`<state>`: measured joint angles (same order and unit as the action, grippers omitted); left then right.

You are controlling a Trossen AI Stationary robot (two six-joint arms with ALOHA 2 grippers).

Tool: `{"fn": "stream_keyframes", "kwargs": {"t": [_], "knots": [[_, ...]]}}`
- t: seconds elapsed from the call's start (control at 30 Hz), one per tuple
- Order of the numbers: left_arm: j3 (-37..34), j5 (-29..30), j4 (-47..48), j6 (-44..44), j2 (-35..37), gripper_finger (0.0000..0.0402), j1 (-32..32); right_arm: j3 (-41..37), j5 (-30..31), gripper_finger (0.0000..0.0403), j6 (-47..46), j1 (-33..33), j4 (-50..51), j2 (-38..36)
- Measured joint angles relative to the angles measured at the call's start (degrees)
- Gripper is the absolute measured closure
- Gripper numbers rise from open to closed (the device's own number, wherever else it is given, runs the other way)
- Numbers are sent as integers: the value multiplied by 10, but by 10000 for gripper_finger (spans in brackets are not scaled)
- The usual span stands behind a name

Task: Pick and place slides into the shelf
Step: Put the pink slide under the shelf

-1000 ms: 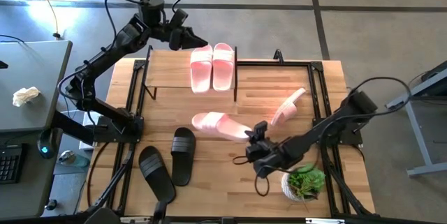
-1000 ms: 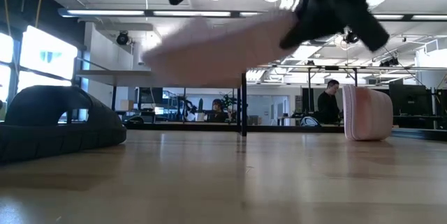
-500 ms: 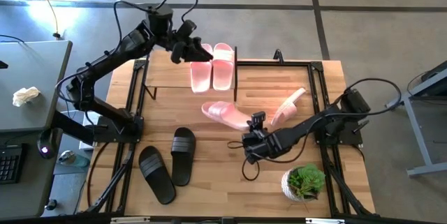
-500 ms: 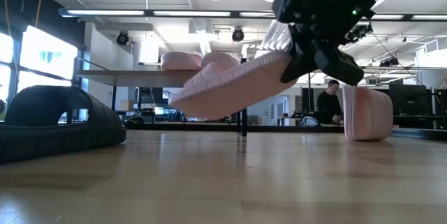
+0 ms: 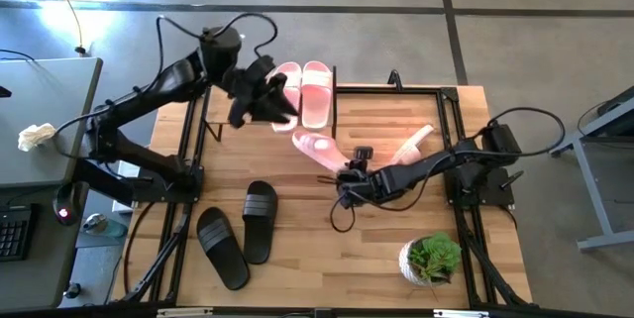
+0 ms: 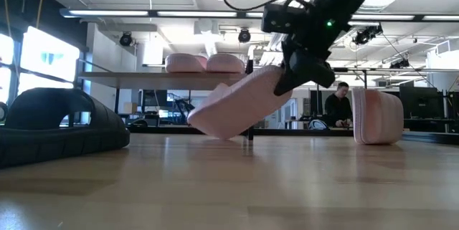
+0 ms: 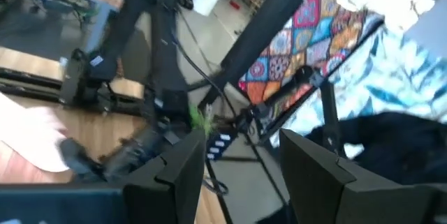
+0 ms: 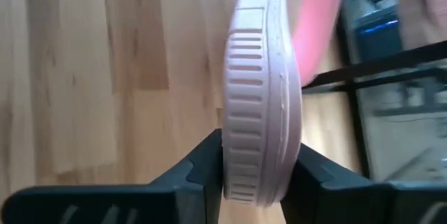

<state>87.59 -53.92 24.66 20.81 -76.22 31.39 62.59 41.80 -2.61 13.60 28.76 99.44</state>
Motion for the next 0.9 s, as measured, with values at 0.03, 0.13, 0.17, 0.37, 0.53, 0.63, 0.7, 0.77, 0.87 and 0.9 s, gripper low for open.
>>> {"fn": "stream_keyframes", "kwargs": {"t": [0.03, 0.13, 0.17, 0.37, 0.53, 0.63, 0.7, 0.77, 0.87, 0.9], "knots": [[0, 9, 16, -12, 7, 234, -11, 0, -20, 297, 0, -5, -6, 0], [0, 49, 71, -46, 27, 234, -48, 0, -94, 280, -3, -19, -21, 0], [0, 65, 89, -56, 33, 234, -60, 0, -117, 273, -2, -23, -28, 0], [0, 201, 197, -95, 56, 234, -141, 0, -206, 222, 0, -43, -54, 0], [0, 362, 299, -102, 56, 234, -215, 0, -267, 178, -16, -58, -62, 0], [-13, 436, 324, -95, 52, 234, -261, 0, -313, 164, -29, -66, -61, 0], [-37, 463, 330, -87, 51, 234, -285, 0, -351, 160, -30, -70, -61, 0], [-65, 476, 322, -83, 51, 234, -306, 0, -389, 160, -30, -71, -59, -1], [-118, 513, 317, -64, 51, 234, -333, 0, -428, 160, -43, -70, -58, -10], [-139, 531, 309, -58, 51, 234, -342, 0, -438, 160, -50, -69, -51, -17]]}}
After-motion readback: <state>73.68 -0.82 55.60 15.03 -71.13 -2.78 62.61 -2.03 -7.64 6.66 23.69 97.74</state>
